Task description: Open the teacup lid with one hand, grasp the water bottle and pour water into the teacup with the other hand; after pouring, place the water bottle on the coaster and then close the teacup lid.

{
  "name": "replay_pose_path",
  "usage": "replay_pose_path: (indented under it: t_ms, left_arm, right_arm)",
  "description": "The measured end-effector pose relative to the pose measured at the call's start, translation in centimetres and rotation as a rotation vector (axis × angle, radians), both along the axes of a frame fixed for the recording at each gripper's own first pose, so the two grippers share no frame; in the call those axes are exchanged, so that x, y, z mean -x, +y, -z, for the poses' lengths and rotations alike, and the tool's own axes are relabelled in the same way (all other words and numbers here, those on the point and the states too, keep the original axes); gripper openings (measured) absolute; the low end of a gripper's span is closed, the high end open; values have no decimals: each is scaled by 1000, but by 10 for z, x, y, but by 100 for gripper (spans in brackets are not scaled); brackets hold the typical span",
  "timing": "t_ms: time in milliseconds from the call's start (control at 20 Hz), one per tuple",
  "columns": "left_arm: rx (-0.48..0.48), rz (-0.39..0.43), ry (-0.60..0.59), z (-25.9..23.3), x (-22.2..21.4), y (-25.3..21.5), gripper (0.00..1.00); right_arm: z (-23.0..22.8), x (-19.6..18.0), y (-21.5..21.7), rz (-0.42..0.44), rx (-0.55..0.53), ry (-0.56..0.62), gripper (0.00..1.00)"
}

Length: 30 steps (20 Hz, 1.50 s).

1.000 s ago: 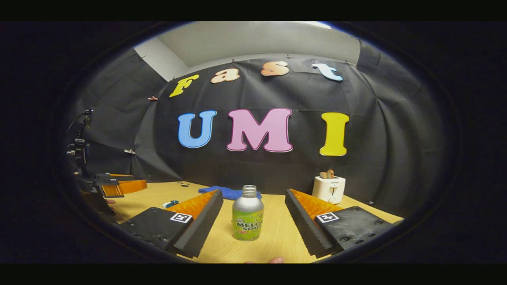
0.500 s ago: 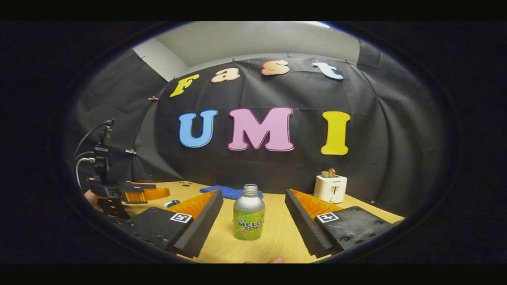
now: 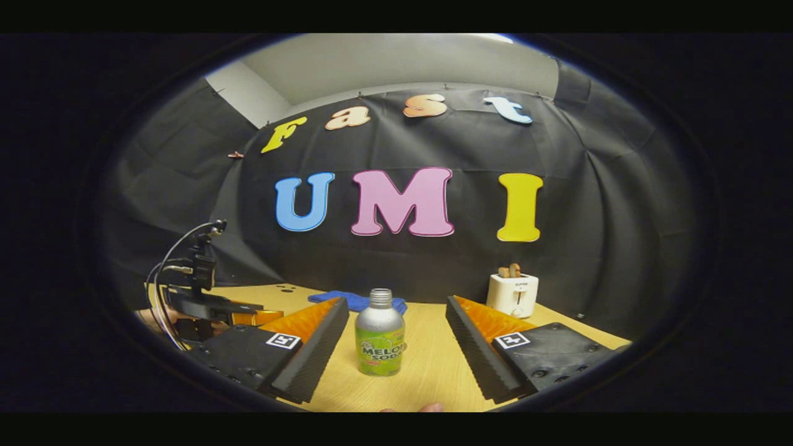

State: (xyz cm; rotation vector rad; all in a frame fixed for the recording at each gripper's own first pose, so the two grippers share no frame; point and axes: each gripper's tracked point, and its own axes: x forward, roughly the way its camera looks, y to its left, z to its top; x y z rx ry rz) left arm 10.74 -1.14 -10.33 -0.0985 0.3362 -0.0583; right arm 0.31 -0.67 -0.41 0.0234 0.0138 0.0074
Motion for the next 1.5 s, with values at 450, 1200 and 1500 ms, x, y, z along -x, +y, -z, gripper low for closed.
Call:
replay_pose_path:
  t_ms: [450,1200,1500]
  left_arm:
    - [-26,-10,19,5,-5,1,53]
    - [45,-90,-174,-67,56,32,31]
    - [41,-142,-203,-83,101,64,31]
  right_arm:
    - [0,0,-3,-1,-20,5,97]
    - [50,-14,20,-53,-82,131,98]
    - [86,-32,24,-10,-82,207,98]
